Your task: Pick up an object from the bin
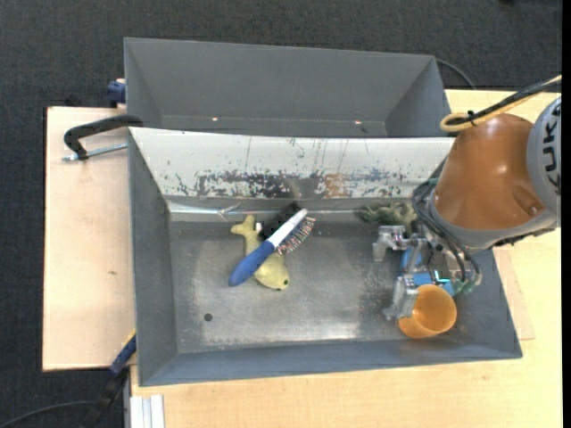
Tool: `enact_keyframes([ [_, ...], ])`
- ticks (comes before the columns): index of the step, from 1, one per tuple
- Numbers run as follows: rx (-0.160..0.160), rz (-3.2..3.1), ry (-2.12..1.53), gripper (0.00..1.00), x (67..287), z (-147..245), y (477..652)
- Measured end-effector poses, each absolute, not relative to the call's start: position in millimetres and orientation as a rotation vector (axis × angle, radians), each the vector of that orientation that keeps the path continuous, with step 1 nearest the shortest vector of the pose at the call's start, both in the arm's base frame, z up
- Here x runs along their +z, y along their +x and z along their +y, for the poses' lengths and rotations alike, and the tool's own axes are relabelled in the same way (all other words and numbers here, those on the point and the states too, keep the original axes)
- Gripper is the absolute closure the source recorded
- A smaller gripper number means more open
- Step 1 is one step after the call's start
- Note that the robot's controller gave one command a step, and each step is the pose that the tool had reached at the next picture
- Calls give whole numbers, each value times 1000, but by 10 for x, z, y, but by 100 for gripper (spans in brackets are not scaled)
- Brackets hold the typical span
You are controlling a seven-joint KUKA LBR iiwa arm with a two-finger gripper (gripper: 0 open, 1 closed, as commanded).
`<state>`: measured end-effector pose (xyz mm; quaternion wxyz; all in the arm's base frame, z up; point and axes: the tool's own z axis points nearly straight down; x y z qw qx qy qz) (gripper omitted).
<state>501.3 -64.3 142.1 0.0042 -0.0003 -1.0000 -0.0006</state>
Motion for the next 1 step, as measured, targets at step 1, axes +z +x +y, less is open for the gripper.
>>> enact_keyframes([
  [1, 5, -3079, 661, 0, 1545, -1045, 5091],
])
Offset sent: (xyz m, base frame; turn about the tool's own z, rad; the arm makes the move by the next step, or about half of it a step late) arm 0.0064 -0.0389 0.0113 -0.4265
